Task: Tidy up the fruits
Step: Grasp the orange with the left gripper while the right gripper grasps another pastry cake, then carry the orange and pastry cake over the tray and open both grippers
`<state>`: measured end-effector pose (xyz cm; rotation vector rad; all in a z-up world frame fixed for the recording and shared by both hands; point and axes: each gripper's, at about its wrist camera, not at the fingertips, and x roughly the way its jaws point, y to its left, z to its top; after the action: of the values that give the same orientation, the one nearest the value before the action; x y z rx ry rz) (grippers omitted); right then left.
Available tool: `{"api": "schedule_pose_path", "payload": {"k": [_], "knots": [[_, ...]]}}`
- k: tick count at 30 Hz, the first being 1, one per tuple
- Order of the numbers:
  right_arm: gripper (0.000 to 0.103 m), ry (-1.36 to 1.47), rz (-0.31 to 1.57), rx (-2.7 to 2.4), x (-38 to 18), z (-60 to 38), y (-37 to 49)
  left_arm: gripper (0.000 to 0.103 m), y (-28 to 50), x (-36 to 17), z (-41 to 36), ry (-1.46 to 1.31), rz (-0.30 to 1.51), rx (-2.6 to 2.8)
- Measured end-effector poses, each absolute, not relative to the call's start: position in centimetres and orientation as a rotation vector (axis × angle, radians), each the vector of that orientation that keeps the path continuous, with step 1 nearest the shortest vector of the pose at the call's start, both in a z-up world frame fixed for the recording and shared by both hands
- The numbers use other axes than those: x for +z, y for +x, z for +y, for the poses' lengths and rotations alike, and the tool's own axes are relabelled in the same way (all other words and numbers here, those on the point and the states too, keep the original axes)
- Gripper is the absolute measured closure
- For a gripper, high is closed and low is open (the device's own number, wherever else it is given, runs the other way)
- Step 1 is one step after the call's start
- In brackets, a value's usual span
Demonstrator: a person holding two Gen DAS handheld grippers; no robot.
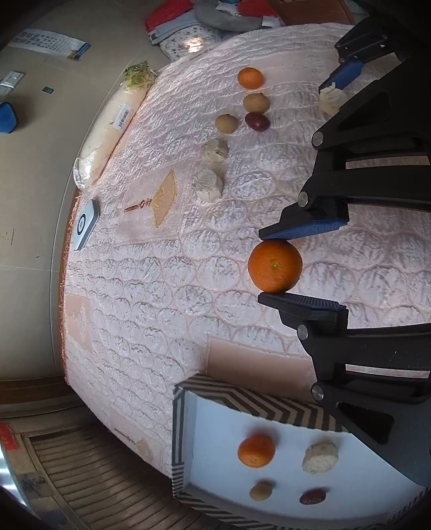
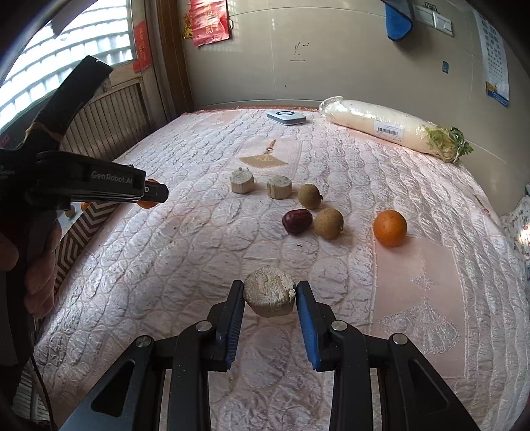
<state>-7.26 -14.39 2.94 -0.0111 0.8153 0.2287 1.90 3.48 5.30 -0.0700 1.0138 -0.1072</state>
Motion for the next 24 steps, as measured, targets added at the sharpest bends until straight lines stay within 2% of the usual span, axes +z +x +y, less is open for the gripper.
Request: {"api": "schedule_pose_path", "payload": {"k": [24], "knots": [[0.072, -0.103, 0.789, 0.365, 4.8, -4.2, -8.2, 0.072, -6.0, 6.5, 14.2, -0.068, 0.873, 0.079]]}}
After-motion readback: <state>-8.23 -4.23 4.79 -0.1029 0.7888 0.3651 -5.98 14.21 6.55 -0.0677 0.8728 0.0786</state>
